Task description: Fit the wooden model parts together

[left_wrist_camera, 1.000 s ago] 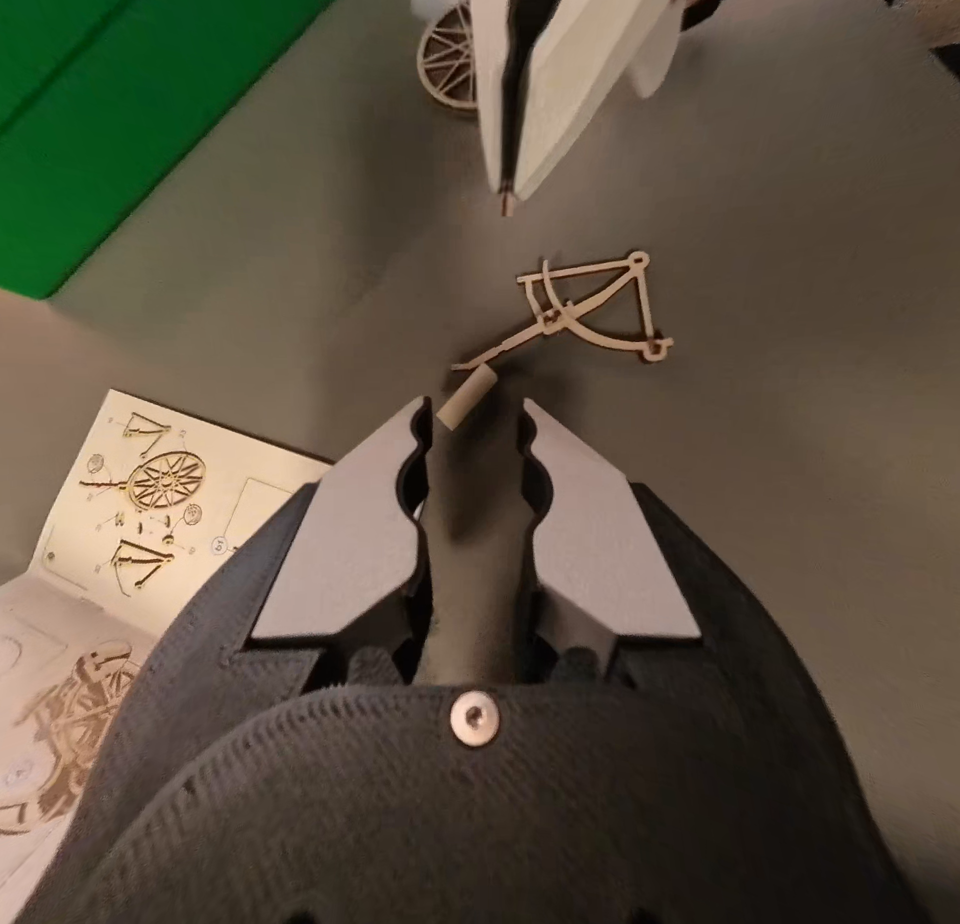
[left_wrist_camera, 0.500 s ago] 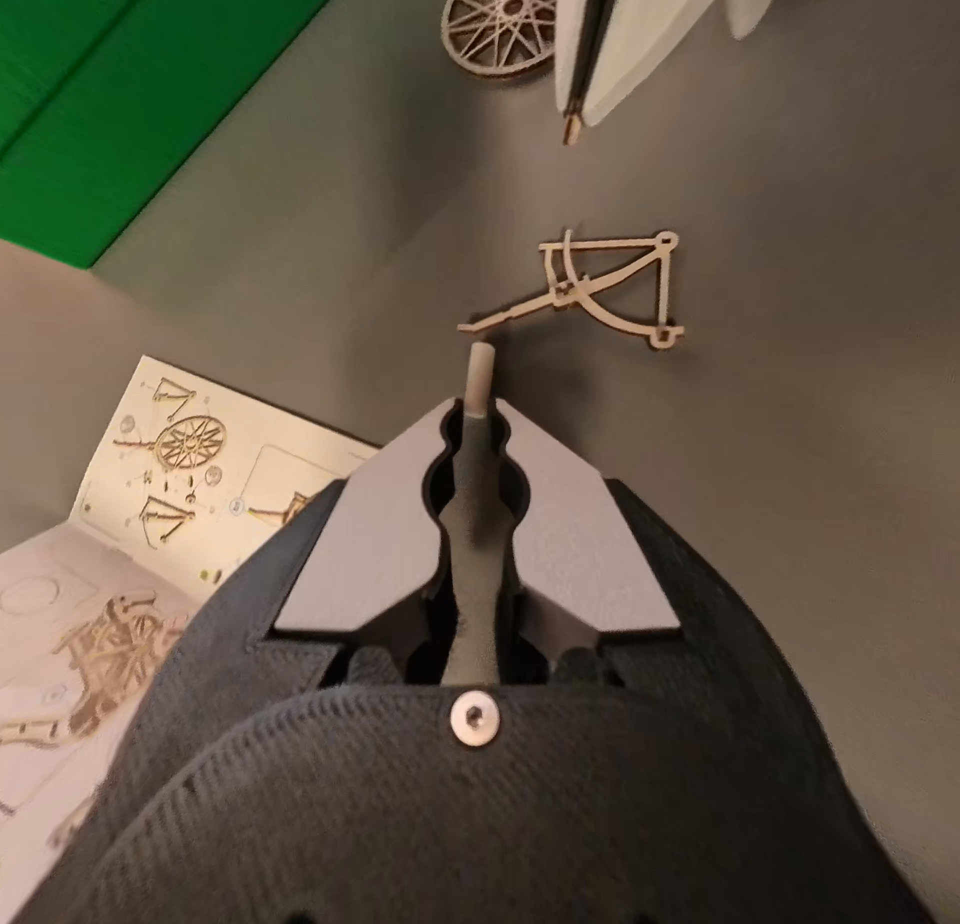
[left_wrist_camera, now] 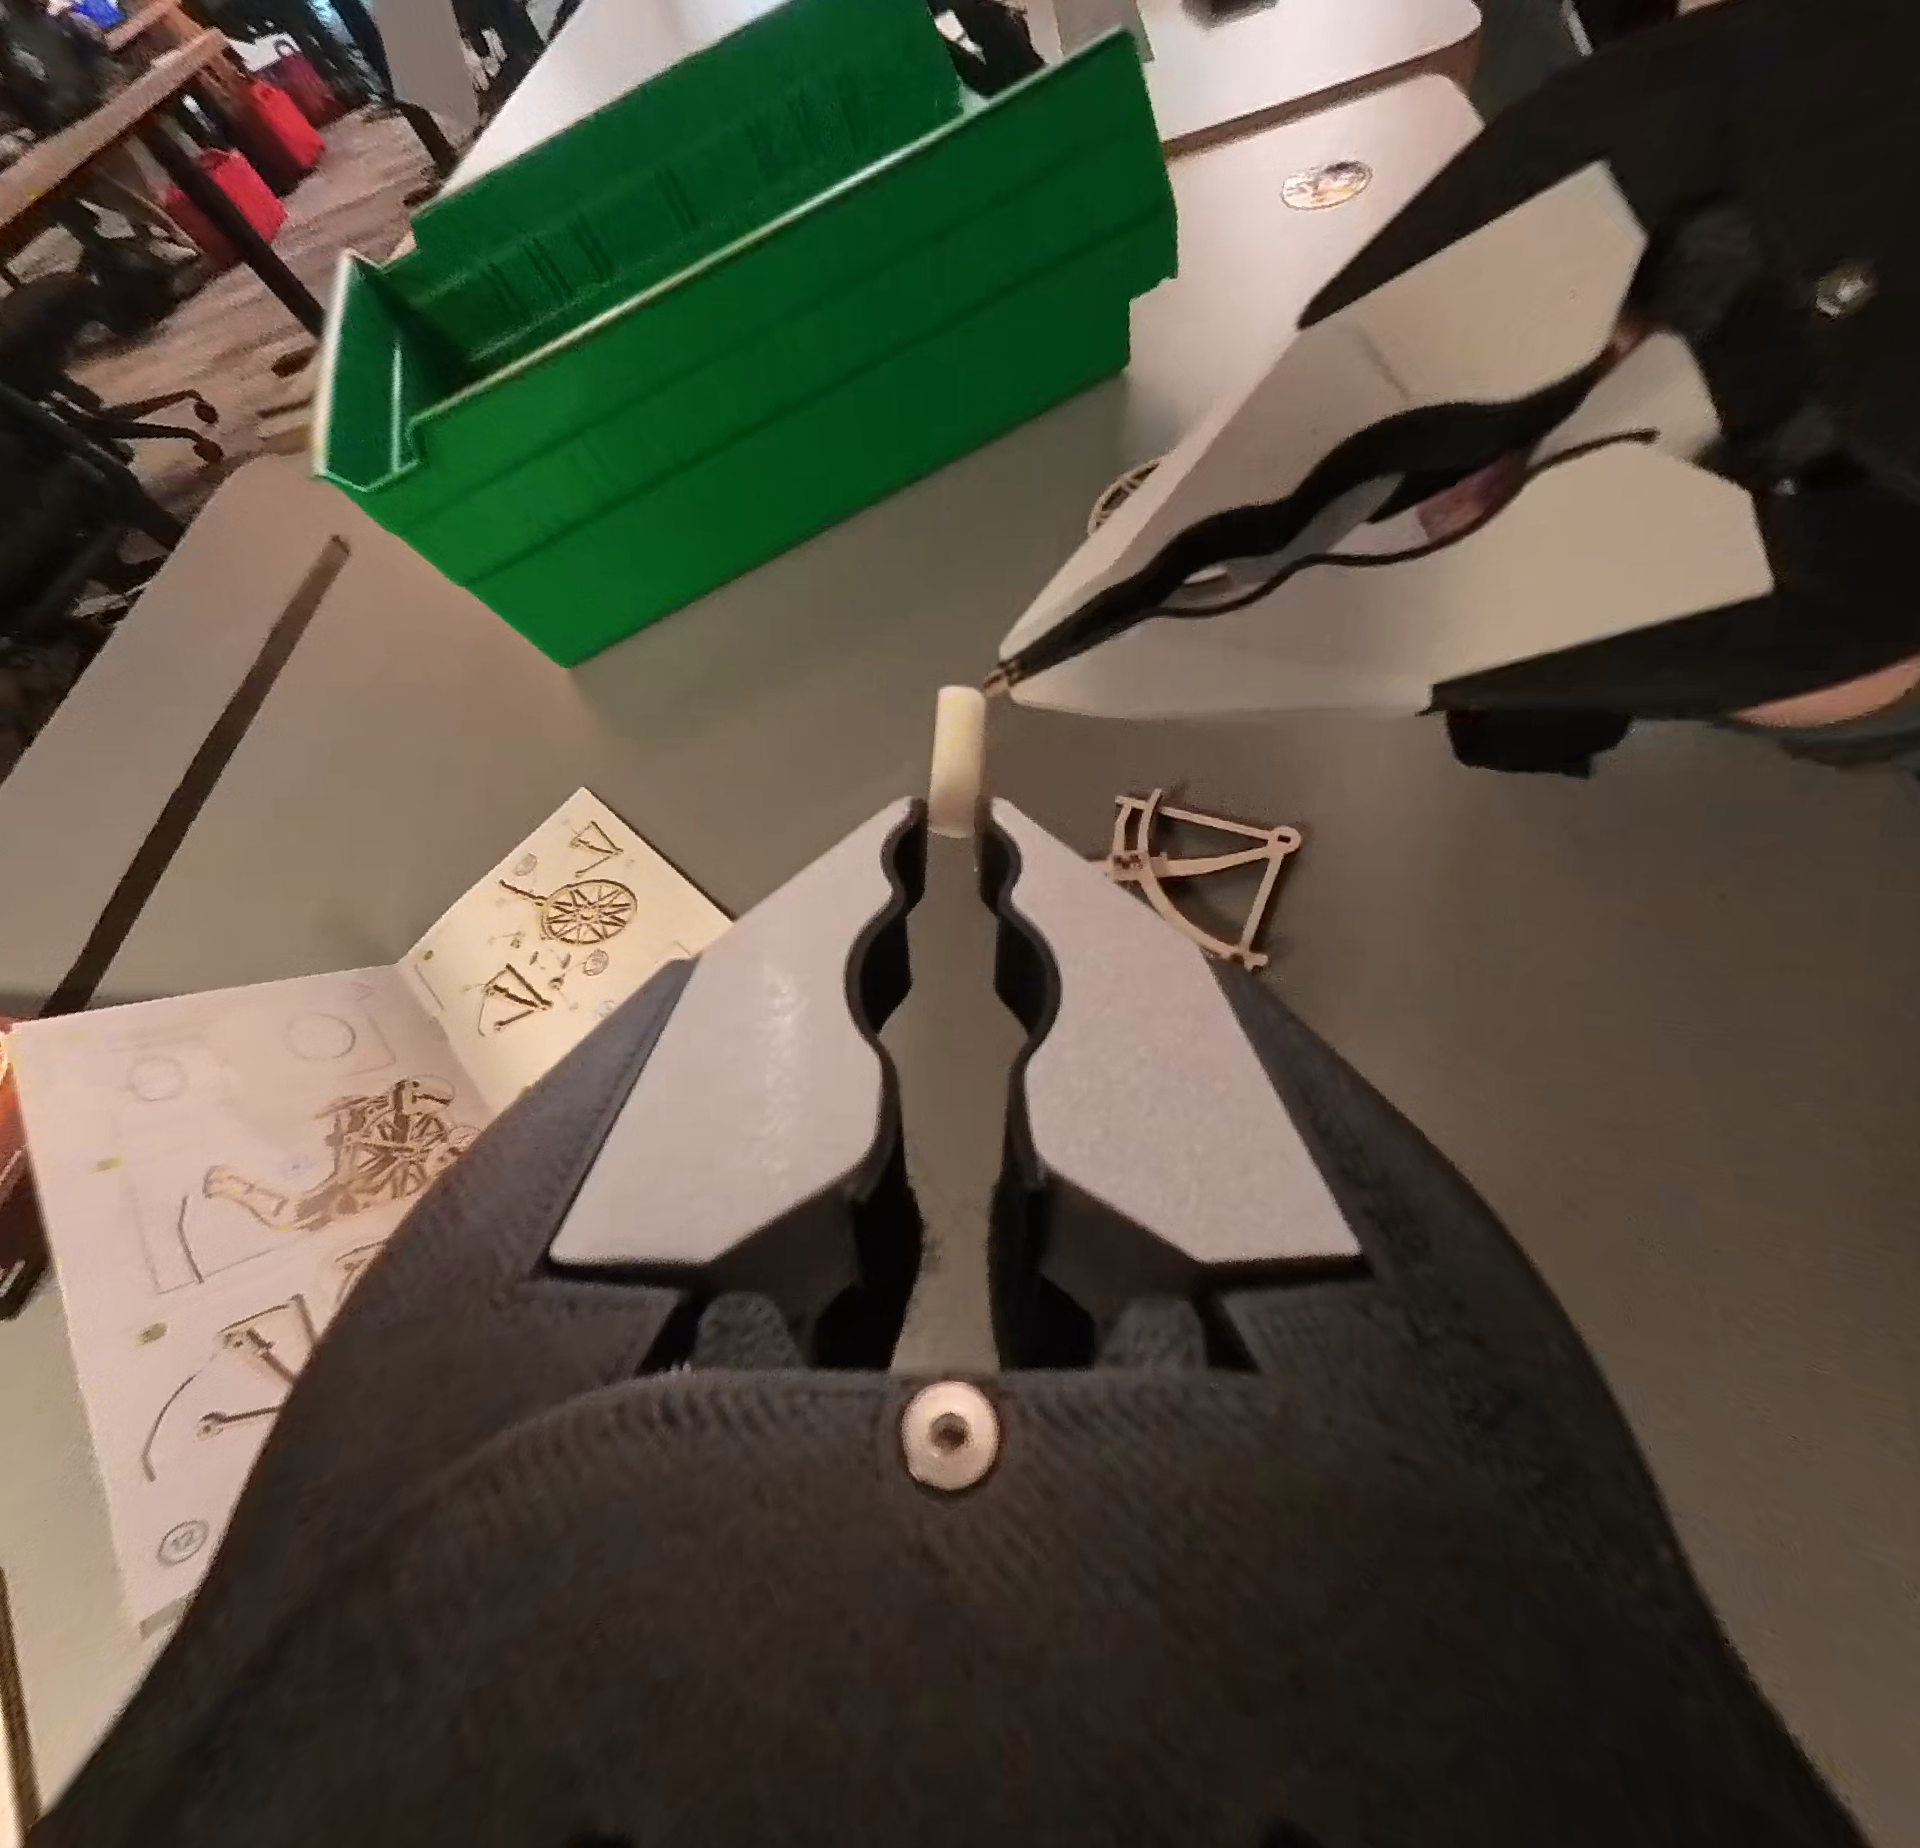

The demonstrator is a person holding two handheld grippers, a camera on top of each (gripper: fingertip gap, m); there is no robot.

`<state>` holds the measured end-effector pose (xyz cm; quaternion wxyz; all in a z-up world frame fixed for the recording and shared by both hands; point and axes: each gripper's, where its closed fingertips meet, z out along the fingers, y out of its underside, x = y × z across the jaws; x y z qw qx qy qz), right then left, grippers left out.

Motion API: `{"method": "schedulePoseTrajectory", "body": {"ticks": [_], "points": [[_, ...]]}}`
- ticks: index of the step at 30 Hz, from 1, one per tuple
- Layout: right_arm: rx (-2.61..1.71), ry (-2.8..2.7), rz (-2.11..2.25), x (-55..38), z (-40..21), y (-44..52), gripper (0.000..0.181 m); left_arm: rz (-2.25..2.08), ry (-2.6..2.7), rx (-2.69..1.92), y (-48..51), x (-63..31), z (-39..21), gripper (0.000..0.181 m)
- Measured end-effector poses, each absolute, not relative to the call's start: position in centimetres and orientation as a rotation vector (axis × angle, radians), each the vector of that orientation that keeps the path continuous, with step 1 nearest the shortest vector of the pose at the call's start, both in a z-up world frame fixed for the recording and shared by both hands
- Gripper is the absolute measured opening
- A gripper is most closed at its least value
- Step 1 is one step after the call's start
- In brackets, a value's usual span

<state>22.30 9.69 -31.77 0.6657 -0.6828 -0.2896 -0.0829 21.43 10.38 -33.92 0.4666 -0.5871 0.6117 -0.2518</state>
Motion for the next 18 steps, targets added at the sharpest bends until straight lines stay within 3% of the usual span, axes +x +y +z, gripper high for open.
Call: {"method": "schedulePoseTrajectory", "body": {"ticks": [18], "points": [[-1.543, -0.718, -0.312, 22.24, -32.35, 10.13, 0.000, -0.622, 1.489, -1.445, 10.25, 21.41, -33.66, 0.007]]}}
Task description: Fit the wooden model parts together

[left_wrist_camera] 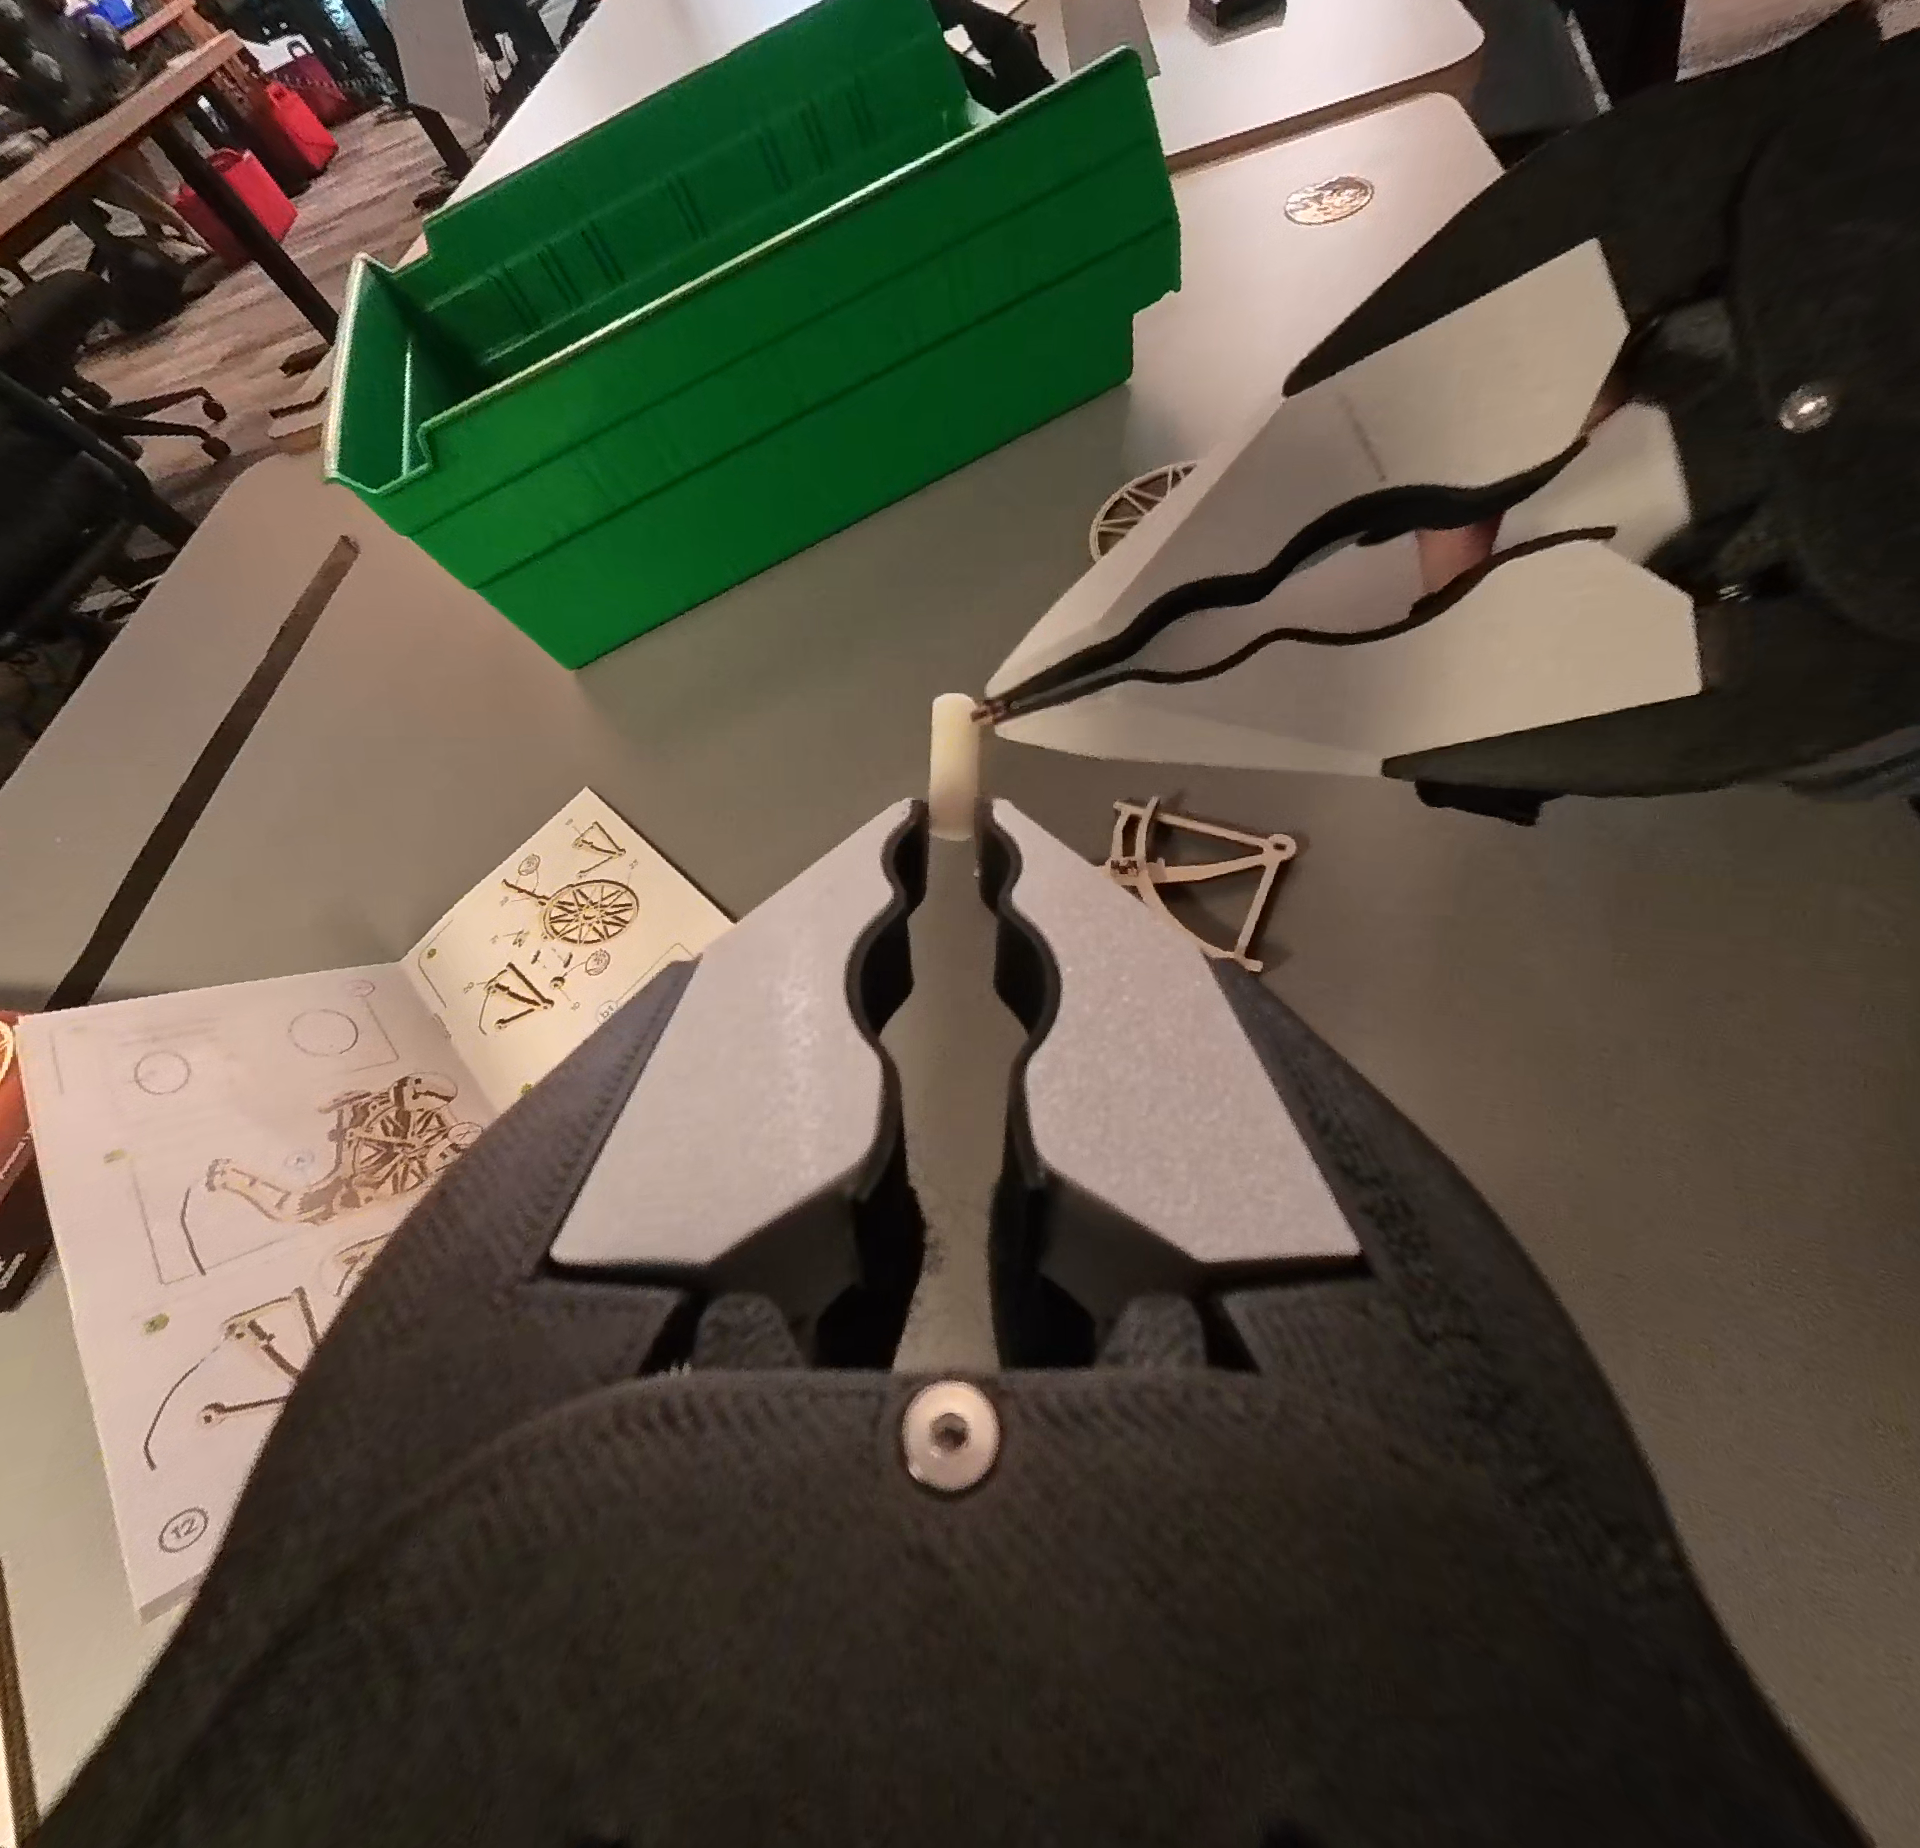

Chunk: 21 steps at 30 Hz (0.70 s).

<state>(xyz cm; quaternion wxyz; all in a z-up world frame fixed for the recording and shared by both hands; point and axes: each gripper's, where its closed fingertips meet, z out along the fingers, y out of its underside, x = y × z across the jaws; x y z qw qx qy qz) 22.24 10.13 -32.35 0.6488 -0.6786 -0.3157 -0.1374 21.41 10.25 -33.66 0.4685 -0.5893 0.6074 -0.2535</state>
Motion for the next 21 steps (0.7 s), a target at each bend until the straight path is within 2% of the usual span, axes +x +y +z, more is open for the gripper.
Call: {"method": "schedulePoseTrajectory", "body": {"ticks": [21], "points": [[-1.588, -0.694, -0.233, 22.23, -33.06, 10.07, 0.000, -0.605, 1.501, -1.419, 10.15, 21.44, -33.63, 0.007]]}}
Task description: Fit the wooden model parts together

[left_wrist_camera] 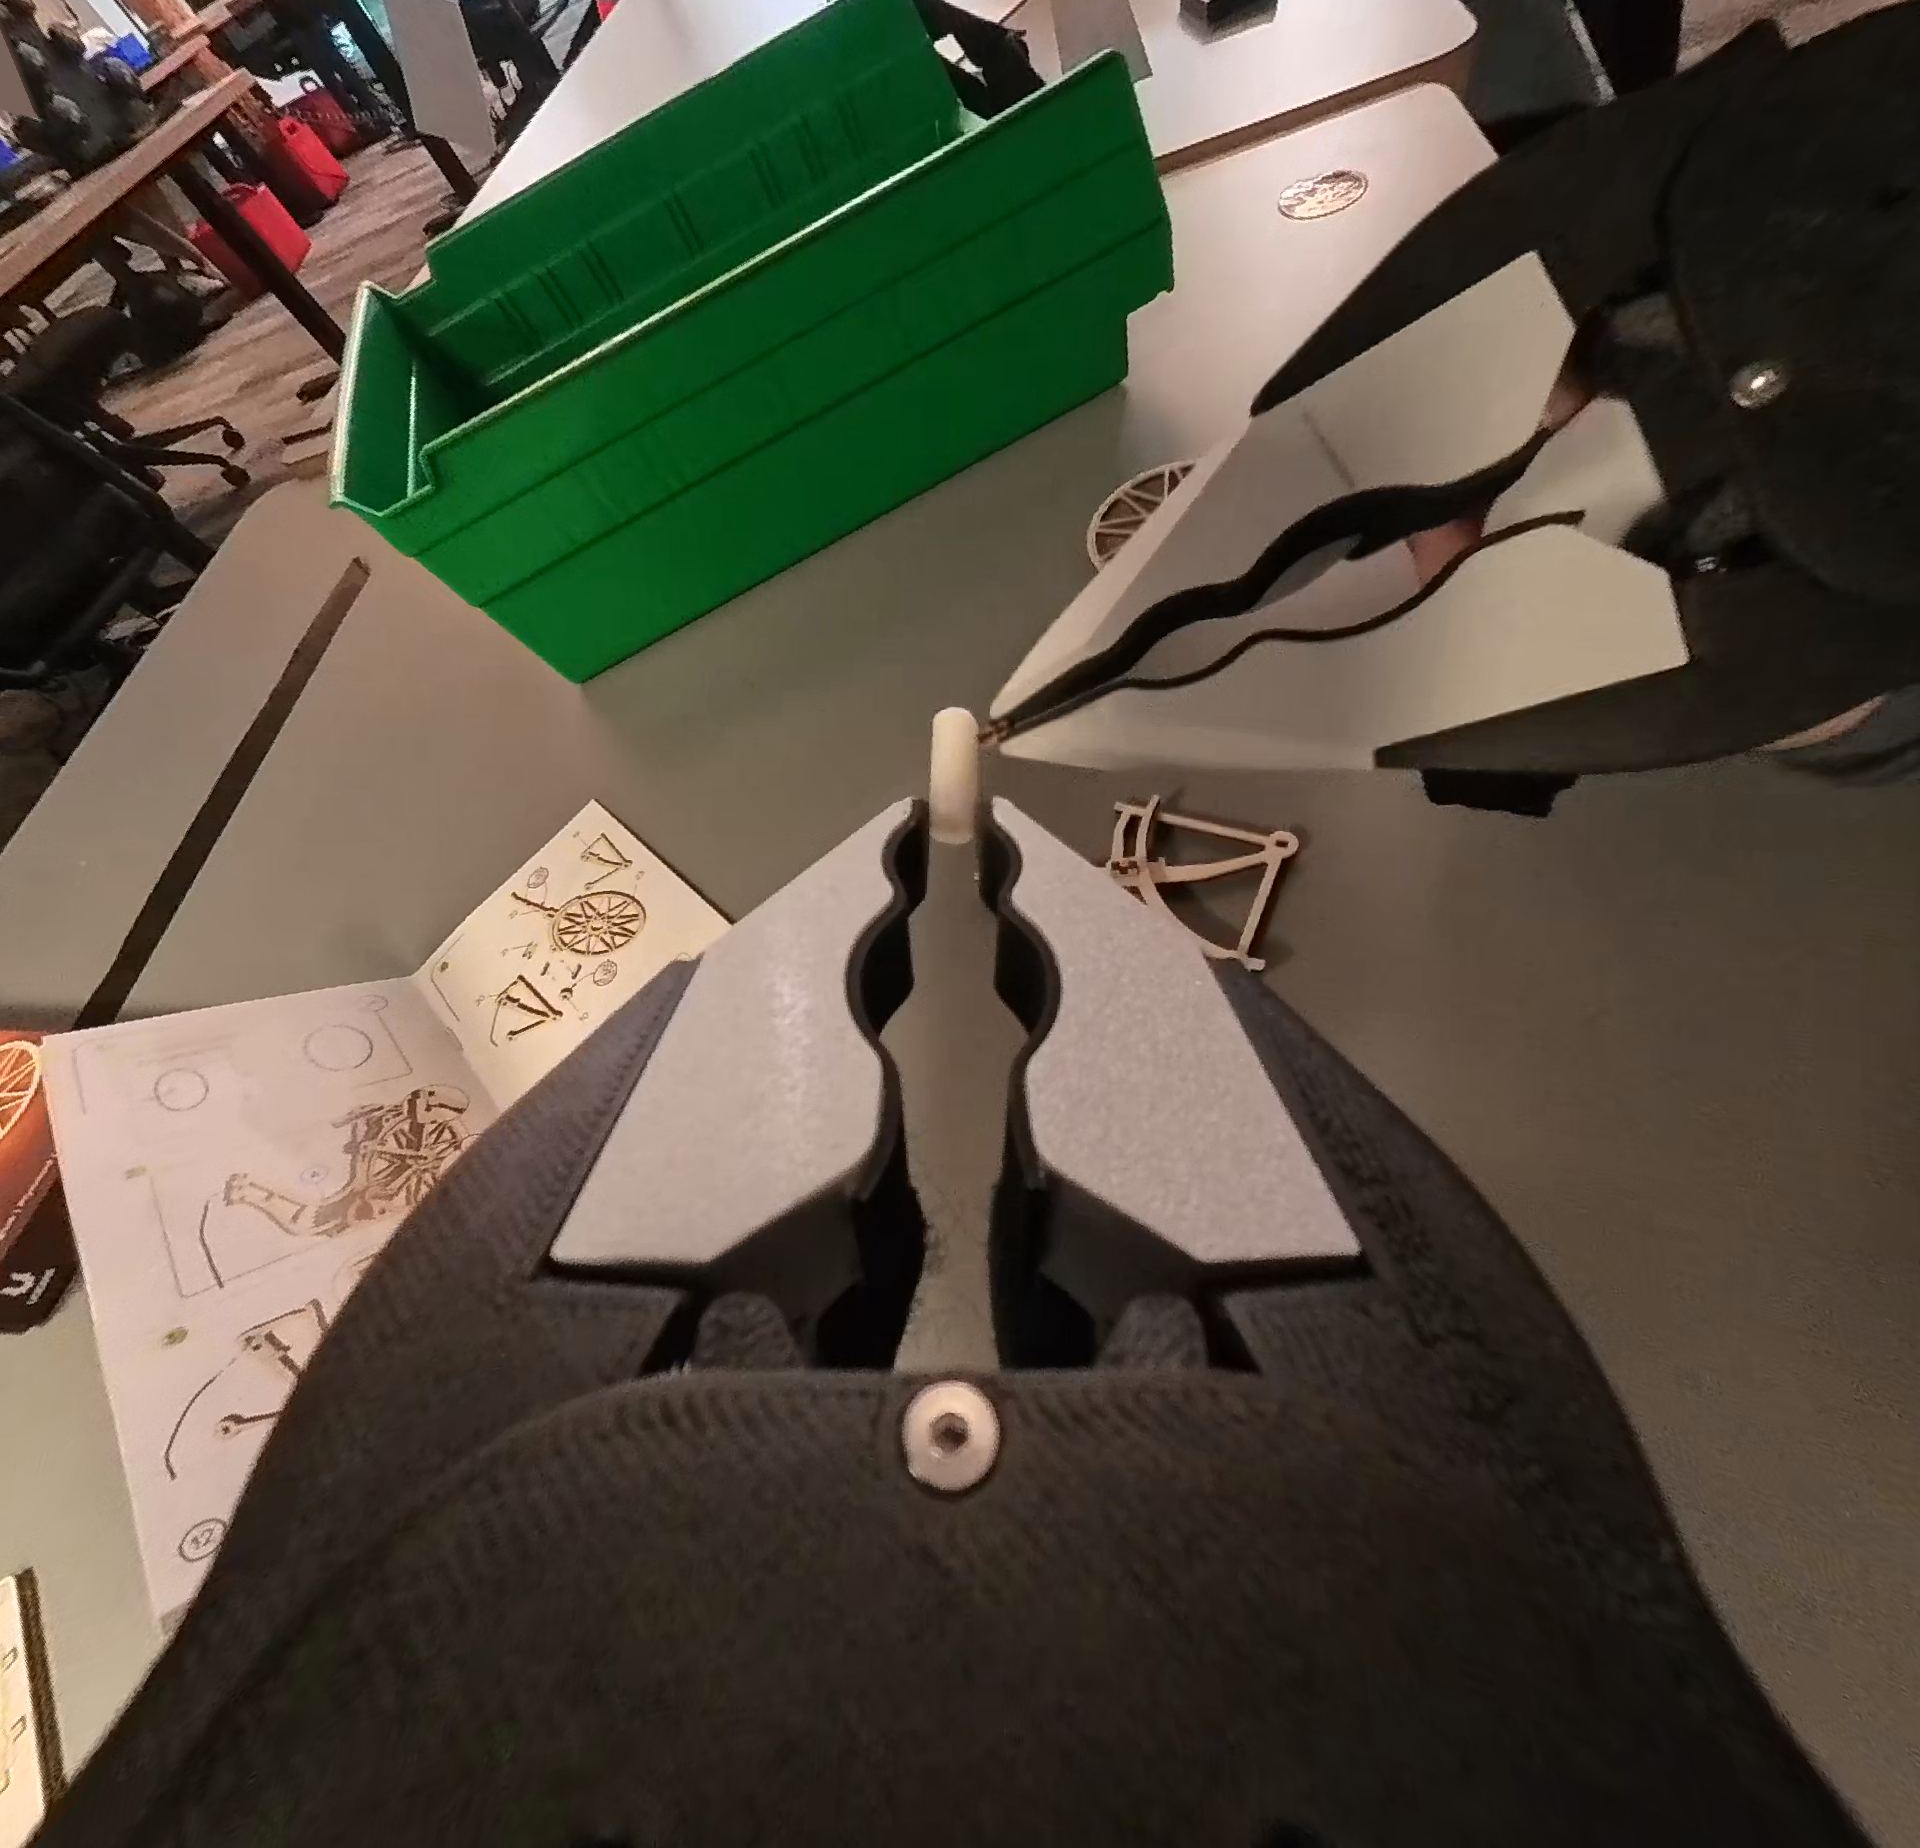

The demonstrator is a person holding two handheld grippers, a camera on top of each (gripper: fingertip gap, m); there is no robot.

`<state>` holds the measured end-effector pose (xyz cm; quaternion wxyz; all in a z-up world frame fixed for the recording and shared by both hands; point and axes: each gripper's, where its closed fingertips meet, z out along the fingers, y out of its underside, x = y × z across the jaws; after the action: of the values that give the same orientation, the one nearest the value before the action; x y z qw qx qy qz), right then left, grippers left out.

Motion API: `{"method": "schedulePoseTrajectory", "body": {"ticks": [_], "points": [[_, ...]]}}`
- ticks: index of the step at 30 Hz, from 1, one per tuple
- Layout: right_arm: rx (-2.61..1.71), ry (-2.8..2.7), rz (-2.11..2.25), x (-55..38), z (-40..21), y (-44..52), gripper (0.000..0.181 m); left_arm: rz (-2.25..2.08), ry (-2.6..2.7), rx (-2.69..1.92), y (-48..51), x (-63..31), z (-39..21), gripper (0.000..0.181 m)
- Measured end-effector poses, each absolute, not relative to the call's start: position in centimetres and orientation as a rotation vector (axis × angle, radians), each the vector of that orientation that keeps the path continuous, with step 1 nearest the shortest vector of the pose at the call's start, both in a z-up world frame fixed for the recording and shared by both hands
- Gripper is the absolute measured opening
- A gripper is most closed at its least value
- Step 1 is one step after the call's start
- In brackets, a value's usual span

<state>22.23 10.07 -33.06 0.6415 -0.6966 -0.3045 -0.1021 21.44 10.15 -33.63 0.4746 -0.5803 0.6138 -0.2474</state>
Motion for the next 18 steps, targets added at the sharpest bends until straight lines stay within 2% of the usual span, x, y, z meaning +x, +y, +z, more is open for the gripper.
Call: {"method": "schedulePoseTrajectory", "body": {"ticks": [18], "points": [[-1.497, -0.599, -0.142, 22.3, -30.9, 9.6, 0.000, -0.611, 1.476, -1.395, 10.2, 21.5, -33.1, 0.007]]}}
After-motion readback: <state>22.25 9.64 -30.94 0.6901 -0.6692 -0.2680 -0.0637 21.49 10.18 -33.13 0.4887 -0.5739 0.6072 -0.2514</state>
